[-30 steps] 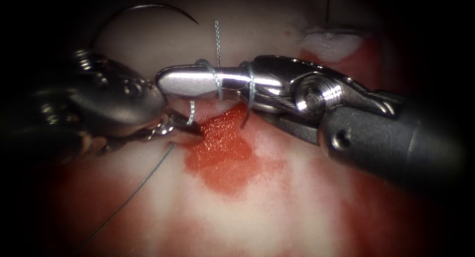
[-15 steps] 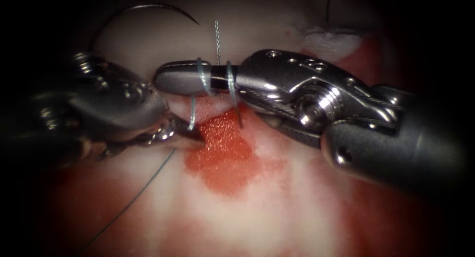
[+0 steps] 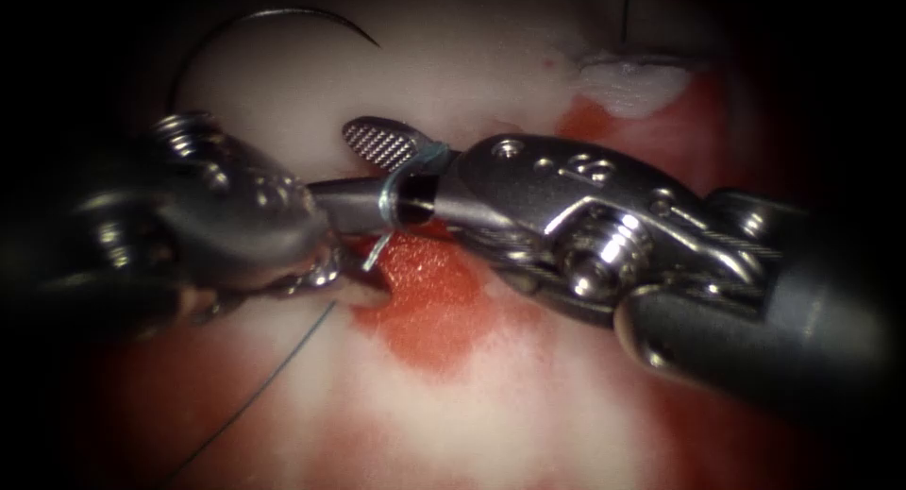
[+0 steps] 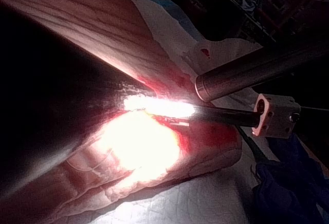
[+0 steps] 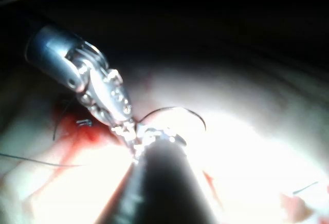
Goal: Wound Closure
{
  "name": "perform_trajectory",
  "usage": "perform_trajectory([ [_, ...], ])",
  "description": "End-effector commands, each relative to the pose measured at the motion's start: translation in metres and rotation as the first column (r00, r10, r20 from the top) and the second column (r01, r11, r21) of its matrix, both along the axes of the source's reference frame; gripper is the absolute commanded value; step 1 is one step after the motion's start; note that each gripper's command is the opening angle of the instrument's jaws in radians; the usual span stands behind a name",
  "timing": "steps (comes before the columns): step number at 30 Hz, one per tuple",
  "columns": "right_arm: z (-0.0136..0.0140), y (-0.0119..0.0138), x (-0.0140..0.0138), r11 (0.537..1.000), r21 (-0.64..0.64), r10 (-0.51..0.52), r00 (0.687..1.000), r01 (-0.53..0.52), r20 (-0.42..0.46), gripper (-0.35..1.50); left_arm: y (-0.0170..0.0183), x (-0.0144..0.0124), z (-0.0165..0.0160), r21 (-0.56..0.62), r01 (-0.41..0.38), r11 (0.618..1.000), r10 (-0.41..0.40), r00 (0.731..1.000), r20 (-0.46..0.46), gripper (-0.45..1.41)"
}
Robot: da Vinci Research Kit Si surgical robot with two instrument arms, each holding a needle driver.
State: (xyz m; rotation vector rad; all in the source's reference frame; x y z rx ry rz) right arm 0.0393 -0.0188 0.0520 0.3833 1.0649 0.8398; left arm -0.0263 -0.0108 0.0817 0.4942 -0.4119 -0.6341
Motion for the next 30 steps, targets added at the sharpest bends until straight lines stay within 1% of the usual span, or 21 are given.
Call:
perform_trajectory([
  [1,-0.0007,0.0008,0.0009,1.0,-0.013,0.0,0.999,0.0,0.032,0.54,0.0011,-0.0004,-0.0004,-0.008,-0.002,1.0,0.002,1.0,0.005,-0.45],
  [2,-0.0007,0.0008,0.0009,1.0,-0.013,0.0,0.999,0.0,0.032,0.54,0.0011,-0.0004,-0.0004,-0.008,-0.002,1.0,0.002,1.0,0.005,-0.45],
  [3,-0.0008,0.0006,0.0007,1.0,-0.02,0.007,0.997,-0.005,0.083,0.53,0.0012,-0.0003,-0.0006,-0.014,-0.008,1.0,0.008,1.0,0.006,-0.45],
  [4,-0.0008,0.0006,0.0007,1.0,-0.02,0.007,0.997,-0.005,0.083,0.53,0.0012,-0.0003,-0.0006,-0.014,-0.008,1.0,0.008,1.0,0.006,-0.45],
  [5,-0.0008,0.0006,0.0006,1.0,-0.018,0.012,0.995,-0.01,0.095,0.47,0.0013,-0.0002,-0.0007,-0.017,-0.007,1.0,0.007,1.0,0.004,-0.45],
  [6,-0.0008,0.0005,0.0003,0.999,-0.038,0.02,0.994,-0.016,0.112,0.36,0.0013,0.0,-0.001,-0.018,-0.008,1.0,0.008,1.0,0.004,-0.45],
  [7,-0.0008,0.0005,0.0003,0.999,-0.038,0.02,0.994,-0.016,0.112,0.36,0.0013,0.0,-0.001,-0.018,-0.008,1.0,0.008,1.0,0.004,-0.45],
  [8,-0.0008,0.0005,0.0001,0.999,-0.044,0.022,0.993,-0.017,0.116,0.04,0.0014,0.0002,-0.0011,-0.024,-0.007,1.0,0.007,1.0,0.002,-0.45],
  [9,-0.0009,0.0005,-0.0001,0.999,-0.039,0.009,0.994,-0.005,0.109,-0.33,0.0014,0.0002,-0.001,-0.024,-0.007,1.0,0.007,1.0,0.002,-0.45],
  [13,-0.0007,0.0004,-0.0002,0.999,-0.031,-0.004,0.995,0.007,0.1,-0.35,0.0015,0.0,-0.0008,-0.026,-0.006,1.0,0.006,1.0,0.0,-0.45],
  [20,-0.0002,0.0001,-0.0003,0.998,-0.053,-0.016,0.994,0.022,0.105,-0.35,0.0019,-0.0004,-0.0006,-0.035,0.001,0.999,-0.001,1.0,-0.007,-0.45],
  [24,0.0007,-0.0002,-0.0005,0.998,-0.06,-0.023,0.991,0.031,0.13,-0.35,0.0024,-0.0003,-0.0008,-0.042,0.003,0.999,-0.004,1.0,-0.011,-0.45],
  [30,0.0011,-0.0002,-0.0011,0.997,-0.062,-0.029,0.987,0.039,0.16,-0.35,0.0029,0.0003,-0.0016,-0.054,0.006,0.999,-0.007,1.0,-0.017,-0.45],
])
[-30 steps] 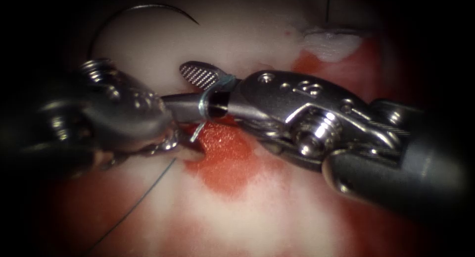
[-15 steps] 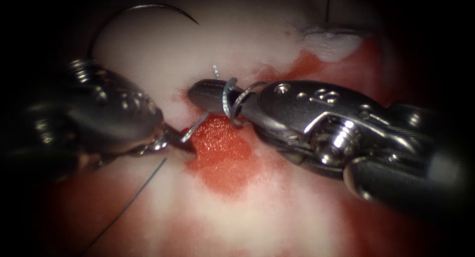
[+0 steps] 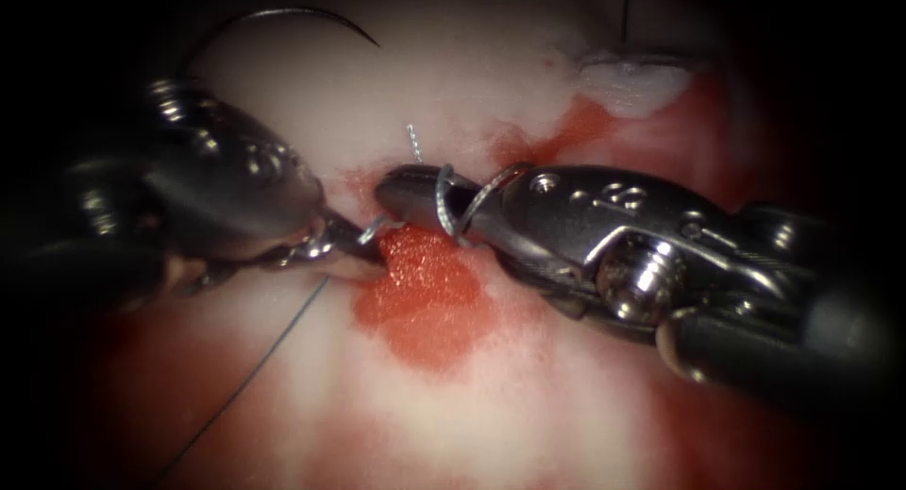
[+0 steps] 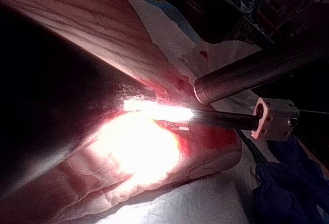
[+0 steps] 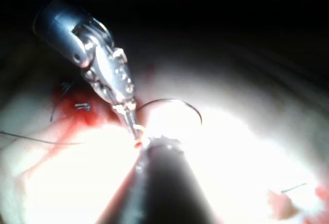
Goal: Wound Closure
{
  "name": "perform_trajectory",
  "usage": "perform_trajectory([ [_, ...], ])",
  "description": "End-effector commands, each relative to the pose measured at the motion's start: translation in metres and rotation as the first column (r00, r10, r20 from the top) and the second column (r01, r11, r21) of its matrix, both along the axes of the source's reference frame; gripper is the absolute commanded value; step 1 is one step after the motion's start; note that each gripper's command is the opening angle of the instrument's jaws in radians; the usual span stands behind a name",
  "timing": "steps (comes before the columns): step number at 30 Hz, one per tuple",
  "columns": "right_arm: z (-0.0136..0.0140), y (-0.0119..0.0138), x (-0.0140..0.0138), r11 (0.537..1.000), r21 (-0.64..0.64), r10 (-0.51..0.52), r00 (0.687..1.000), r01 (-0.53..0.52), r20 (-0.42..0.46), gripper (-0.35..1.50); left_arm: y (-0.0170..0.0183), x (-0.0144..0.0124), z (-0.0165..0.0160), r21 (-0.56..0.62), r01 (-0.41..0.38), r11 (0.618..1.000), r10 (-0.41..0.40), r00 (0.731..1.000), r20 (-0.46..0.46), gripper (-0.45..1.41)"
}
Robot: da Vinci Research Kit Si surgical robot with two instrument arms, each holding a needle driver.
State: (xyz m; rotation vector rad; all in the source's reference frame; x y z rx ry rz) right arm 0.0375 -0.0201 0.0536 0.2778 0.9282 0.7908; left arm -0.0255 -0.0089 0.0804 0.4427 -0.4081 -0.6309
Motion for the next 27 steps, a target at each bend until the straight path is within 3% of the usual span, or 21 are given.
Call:
perform_trajectory([
  [1,-0.0005,0.0011,0.0007,1.0,-0.005,0.002,1.0,-0.002,0.002,-0.35,0.0012,-0.0002,-0.0006,-0.01,0.003,1.0,-0.003,1.0,0.001,-0.45],
  [17,-0.0006,0.0013,0.0004,0.997,-0.02,0.072,0.996,-0.071,0.048,-0.35,0.0025,0.0017,-0.0036,-0.046,0.034,0.998,-0.034,0.999,0.0,-0.45],
  [27,-0.0005,0.0013,0.0005,0.996,-0.021,0.084,0.995,-0.083,0.054,-0.35,0.0028,0.0015,-0.0059,-0.052,0.067,0.996,-0.066,0.998,0.017,-0.45],
])
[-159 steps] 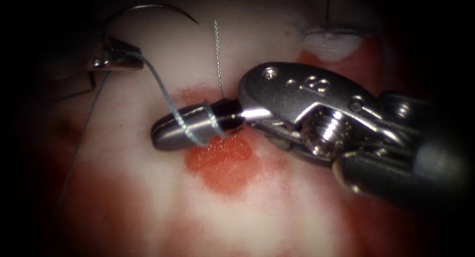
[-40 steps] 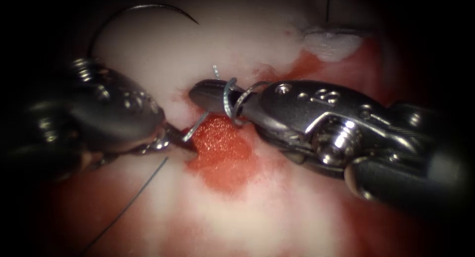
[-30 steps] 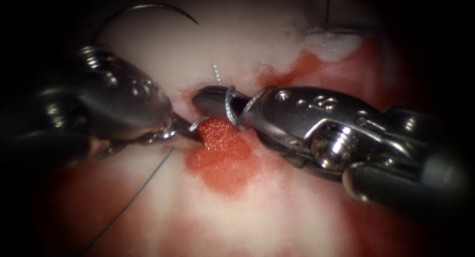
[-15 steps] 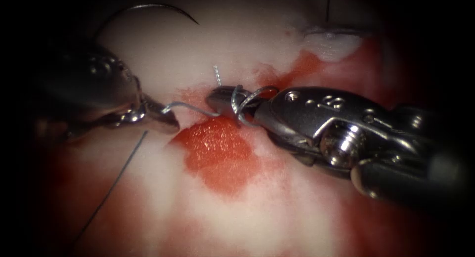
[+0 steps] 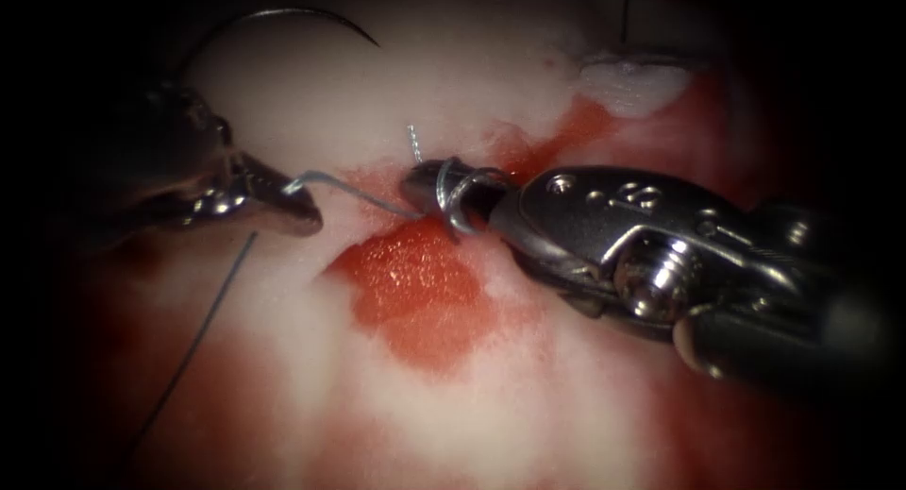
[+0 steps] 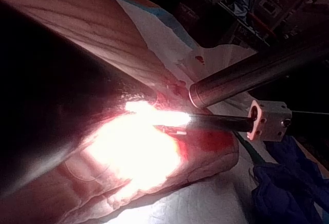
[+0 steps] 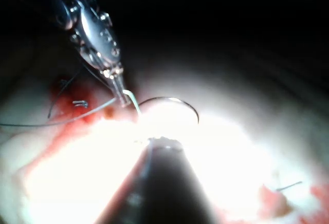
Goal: Wound Closure
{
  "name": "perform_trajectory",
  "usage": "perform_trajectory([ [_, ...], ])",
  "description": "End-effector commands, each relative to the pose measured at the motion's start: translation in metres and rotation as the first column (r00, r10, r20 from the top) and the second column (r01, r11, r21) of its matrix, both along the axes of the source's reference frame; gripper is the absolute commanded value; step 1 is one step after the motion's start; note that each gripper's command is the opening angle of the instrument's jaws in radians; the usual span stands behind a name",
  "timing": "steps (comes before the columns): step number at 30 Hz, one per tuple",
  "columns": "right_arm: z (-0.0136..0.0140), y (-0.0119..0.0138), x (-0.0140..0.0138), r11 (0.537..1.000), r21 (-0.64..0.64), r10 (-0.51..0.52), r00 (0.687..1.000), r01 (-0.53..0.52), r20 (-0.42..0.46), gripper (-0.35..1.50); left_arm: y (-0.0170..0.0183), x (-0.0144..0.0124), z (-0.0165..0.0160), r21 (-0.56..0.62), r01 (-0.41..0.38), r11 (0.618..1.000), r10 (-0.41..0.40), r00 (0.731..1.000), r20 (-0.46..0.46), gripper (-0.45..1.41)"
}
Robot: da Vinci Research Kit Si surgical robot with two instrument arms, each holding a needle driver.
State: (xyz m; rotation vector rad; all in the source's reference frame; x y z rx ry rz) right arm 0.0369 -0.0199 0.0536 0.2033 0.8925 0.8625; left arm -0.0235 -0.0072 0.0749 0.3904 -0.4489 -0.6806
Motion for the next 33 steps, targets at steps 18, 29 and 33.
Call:
perform_trajectory([
  [18,-0.0006,0.0011,0.0012,0.999,-0.007,0.031,0.999,-0.031,0.014,-0.35,0.0008,-0.0012,-0.0006,-0.03,0.01,0.999,-0.01,1.0,0.013,-0.45],
  [29,-0.0007,0.0013,0.0012,0.999,-0.003,0.034,0.999,-0.034,0.018,-0.11,0.0005,-0.0016,0.0,-0.033,0.007,0.999,-0.006,1.0,0.014,-0.45],
  [33,-0.0008,0.0013,0.0012,0.999,-0.001,0.035,0.999,-0.035,0.018,-0.11,0.0004,-0.0017,0.0002,-0.03,0.007,1.0,-0.006,1.0,0.019,-0.45],
])
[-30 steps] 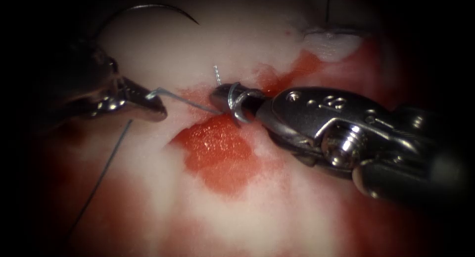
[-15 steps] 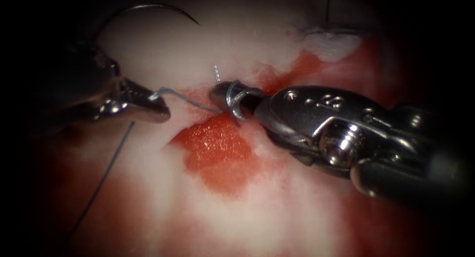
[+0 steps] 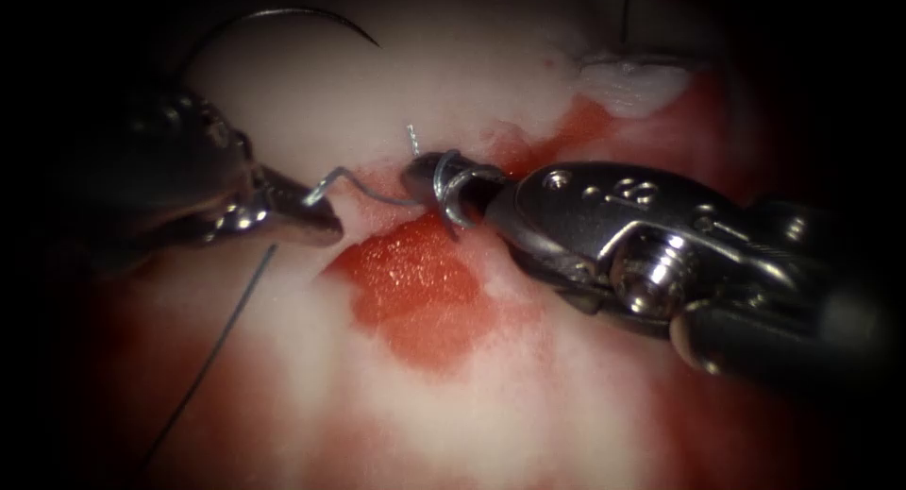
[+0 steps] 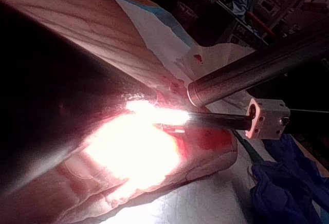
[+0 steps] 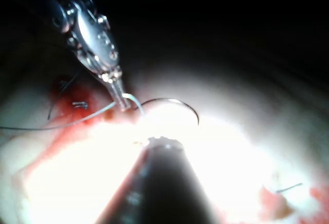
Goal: Wound Closure
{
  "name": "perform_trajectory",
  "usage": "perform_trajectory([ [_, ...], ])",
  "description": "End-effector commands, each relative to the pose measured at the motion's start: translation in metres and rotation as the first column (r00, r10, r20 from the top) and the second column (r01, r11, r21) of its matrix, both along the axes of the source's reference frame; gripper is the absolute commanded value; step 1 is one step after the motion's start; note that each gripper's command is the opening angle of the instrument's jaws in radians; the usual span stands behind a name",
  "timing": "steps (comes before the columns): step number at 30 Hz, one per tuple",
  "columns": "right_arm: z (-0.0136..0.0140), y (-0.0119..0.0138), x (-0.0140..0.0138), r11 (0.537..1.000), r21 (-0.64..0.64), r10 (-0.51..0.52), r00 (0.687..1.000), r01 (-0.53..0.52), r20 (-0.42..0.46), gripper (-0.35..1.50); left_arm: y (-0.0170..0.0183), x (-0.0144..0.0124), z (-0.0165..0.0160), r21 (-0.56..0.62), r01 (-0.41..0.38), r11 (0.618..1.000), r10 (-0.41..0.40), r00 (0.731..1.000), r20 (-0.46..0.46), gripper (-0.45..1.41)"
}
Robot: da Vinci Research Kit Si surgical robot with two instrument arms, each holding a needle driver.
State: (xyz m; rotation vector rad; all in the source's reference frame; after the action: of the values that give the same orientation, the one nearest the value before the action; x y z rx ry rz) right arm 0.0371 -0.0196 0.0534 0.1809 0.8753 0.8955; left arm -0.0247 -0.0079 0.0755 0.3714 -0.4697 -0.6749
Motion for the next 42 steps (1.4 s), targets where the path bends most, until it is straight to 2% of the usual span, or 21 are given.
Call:
perform_trajectory([
  [1,-0.0006,0.0011,0.001,1.0,-0.004,0.002,1.0,-0.002,-0.005,-0.1,0.001,-0.0006,-0.0003,-0.005,0.003,1.0,-0.003,1.0,0.007,-0.45],
  [4,-0.0006,0.0011,0.0011,1.0,-0.003,0.003,1.0,-0.003,-0.005,-0.05,0.001,-0.0006,-0.0003,-0.003,0.003,1.0,-0.003,1.0,0.008,-0.45],
  [5,-0.0006,0.0012,0.0011,1.0,-0.007,-0.001,1.0,0.001,-0.003,0.04,0.0009,-0.0007,-0.0003,-0.003,0.002,1.0,-0.002,1.0,0.005,-0.45],
  [6,-0.0006,0.0012,0.001,1.0,-0.007,-0.001,1.0,0.001,-0.003,-0.03,0.0009,-0.0007,-0.0003,-0.001,0.002,1.0,-0.002,1.0,0.006,-0.45],
  [9,-0.0007,0.0012,0.001,1.0,-0.007,0.002,1.0,-0.002,-0.005,0.12,0.0008,-0.0007,-0.0004,0.008,-0.005,1.0,0.004,1.0,0.006,-0.45],
  [10,-0.0007,0.0012,0.001,1.0,-0.007,0.002,1.0,-0.002,-0.005,0.12,0.0008,-0.0007,-0.0004,0.008,-0.005,1.0,0.004,1.0,0.006,-0.45],
  [11,-0.0007,0.0012,0.001,1.0,-0.011,-0.002,1.0,0.002,-0.004,0.04,0.0006,-0.0007,-0.0004,0.021,-0.019,1.0,0.019,1.0,0.017,-0.45],
  [16,-0.0007,0.0014,0.001,1.0,-0.013,0.003,1.0,-0.003,-0.007,0.26,-0.0002,-0.001,-0.0009,0.078,-0.056,0.995,0.051,0.997,0.057,-0.45],
  [19,-0.0007,0.0014,0.001,1.0,-0.016,0.01,1.0,-0.01,-0.009,0.29,-0.0008,-0.0014,-0.0007,0.102,-0.078,0.992,0.072,0.995,0.068,-0.45],
  [22,-0.0007,0.0014,0.0011,1.0,-0.016,0.013,1.0,-0.013,-0.008,0.41,-0.0013,-0.0017,-0.0005,0.114,-0.102,0.988,0.092,0.992,0.083,-0.45],
  [23,-0.0007,0.0014,0.0011,1.0,-0.017,0.013,1.0,-0.013,-0.008,0.29,-0.0013,-0.0018,-0.0005,0.114,-0.108,0.988,0.099,0.991,0.087,-0.45],
  [24,-0.0007,0.0014,0.0011,1.0,-0.017,0.013,1.0,-0.013,-0.008,0.26,-0.0013,-0.0018,-0.0005,0.113,-0.111,0.987,0.101,0.991,0.088,-0.45],
  [28,-0.0006,0.0013,0.0011,1.0,-0.018,0.014,1.0,-0.014,-0.007,0.22,-0.0012,-0.0018,-0.0004,0.106,-0.12,0.987,0.11,0.99,0.09,-0.45],
  [29,-0.0005,0.0012,0.0011,1.0,-0.019,0.014,1.0,-0.014,-0.007,0.14,-0.0011,-0.0018,-0.0003,0.104,-0.12,0.987,0.111,0.99,0.089,-0.45],
  [32,-0.0004,0.0009,0.0011,1.0,-0.023,0.015,1.0,-0.015,-0.009,0.07,-0.001,-0.0017,0.0002,0.084,-0.114,0.99,0.108,0.992,0.072,-0.45],
  [37,-0.0001,0.0007,0.0011,1.0,-0.022,0.009,1.0,-0.009,0.005,0.1,-0.0011,-0.0017,0.0009,0.072,-0.118,0.99,0.114,0.992,0.062,-0.45],
  [38,-0.0001,0.0006,0.0011,1.0,-0.023,0.009,1.0,-0.009,0.005,0.17,-0.0011,-0.0018,0.0009,0.072,-0.118,0.99,0.113,0.992,0.061,-0.45],
  [39,-0.0001,0.0006,0.0011,1.0,-0.024,0.01,1.0,-0.009,0.005,0.15,-0.0011,-0.0018,0.0009,0.072,-0.117,0.99,0.113,0.992,0.061,-0.45],
  [40,0.0,0.0006,0.0011,1.0,-0.024,0.008,1.0,-0.008,0.008,0.24,-0.0011,-0.0019,0.0009,0.072,-0.117,0.991,0.113,0.992,0.061,-0.45],
  [42,0.0001,0.0005,0.0012,1.0,-0.022,0.005,1.0,-0.005,0.015,0.22,-0.0011,-0.0019,0.0009,0.072,-0.116,0.991,0.112,0.992,0.06,-0.45],
])
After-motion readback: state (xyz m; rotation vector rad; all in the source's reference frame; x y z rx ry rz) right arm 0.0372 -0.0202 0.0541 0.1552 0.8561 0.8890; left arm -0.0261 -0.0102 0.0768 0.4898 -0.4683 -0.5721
